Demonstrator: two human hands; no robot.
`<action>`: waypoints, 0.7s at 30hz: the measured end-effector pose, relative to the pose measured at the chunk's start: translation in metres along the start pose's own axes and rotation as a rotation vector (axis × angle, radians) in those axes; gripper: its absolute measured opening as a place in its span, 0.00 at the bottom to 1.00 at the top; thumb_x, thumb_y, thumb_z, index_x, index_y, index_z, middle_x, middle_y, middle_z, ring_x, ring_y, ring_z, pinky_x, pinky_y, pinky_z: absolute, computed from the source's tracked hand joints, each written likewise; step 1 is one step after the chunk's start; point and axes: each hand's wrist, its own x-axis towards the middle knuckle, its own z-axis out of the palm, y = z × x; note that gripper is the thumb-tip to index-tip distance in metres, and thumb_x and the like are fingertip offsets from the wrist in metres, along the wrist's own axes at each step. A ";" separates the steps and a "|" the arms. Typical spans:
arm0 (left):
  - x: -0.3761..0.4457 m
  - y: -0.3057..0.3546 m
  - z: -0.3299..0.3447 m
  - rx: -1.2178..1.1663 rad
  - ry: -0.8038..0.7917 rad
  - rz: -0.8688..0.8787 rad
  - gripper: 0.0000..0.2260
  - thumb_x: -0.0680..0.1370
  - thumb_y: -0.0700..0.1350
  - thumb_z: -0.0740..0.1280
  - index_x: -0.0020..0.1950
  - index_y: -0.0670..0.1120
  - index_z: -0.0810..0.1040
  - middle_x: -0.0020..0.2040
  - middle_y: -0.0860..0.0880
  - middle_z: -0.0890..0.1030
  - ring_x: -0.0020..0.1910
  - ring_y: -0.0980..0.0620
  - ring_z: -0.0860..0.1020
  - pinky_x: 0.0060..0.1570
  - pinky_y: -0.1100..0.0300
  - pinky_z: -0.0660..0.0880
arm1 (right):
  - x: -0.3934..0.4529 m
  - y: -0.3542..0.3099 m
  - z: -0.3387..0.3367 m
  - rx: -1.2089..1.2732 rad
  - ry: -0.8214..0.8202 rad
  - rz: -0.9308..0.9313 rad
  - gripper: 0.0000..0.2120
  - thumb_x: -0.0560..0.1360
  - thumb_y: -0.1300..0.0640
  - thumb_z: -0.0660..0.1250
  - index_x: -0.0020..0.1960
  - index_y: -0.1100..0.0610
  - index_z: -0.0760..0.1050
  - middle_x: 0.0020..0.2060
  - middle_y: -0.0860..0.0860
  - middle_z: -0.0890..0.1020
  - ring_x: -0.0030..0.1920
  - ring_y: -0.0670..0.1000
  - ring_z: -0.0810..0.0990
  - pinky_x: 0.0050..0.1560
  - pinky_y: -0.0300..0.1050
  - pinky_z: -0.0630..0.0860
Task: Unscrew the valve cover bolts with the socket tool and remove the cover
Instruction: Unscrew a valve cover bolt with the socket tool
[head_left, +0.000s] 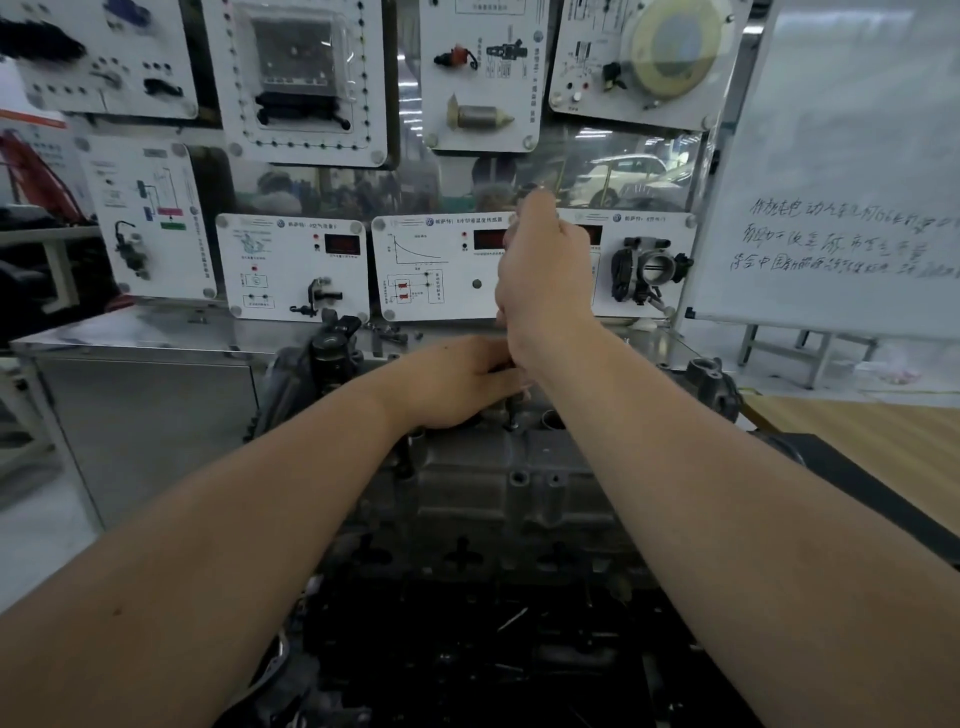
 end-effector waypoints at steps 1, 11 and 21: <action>0.001 -0.001 0.000 -0.007 0.005 0.008 0.09 0.85 0.56 0.59 0.58 0.60 0.79 0.57 0.57 0.82 0.54 0.57 0.79 0.56 0.55 0.74 | 0.001 0.001 -0.002 0.019 -0.024 0.023 0.19 0.77 0.52 0.56 0.29 0.48 0.55 0.25 0.46 0.57 0.28 0.50 0.53 0.30 0.45 0.53; 0.005 -0.002 0.002 0.046 0.050 -0.011 0.14 0.84 0.57 0.60 0.55 0.50 0.80 0.43 0.55 0.80 0.39 0.63 0.76 0.41 0.62 0.69 | 0.013 -0.002 -0.012 0.101 -0.205 0.175 0.19 0.78 0.51 0.56 0.30 0.49 0.55 0.25 0.47 0.57 0.26 0.49 0.52 0.27 0.40 0.52; 0.019 0.063 0.004 -0.864 0.279 -0.314 0.10 0.77 0.28 0.63 0.44 0.39 0.81 0.37 0.43 0.85 0.34 0.53 0.83 0.35 0.58 0.80 | 0.013 -0.022 -0.019 0.000 -0.179 0.188 0.14 0.79 0.59 0.59 0.37 0.56 0.77 0.23 0.48 0.76 0.23 0.48 0.70 0.33 0.45 0.68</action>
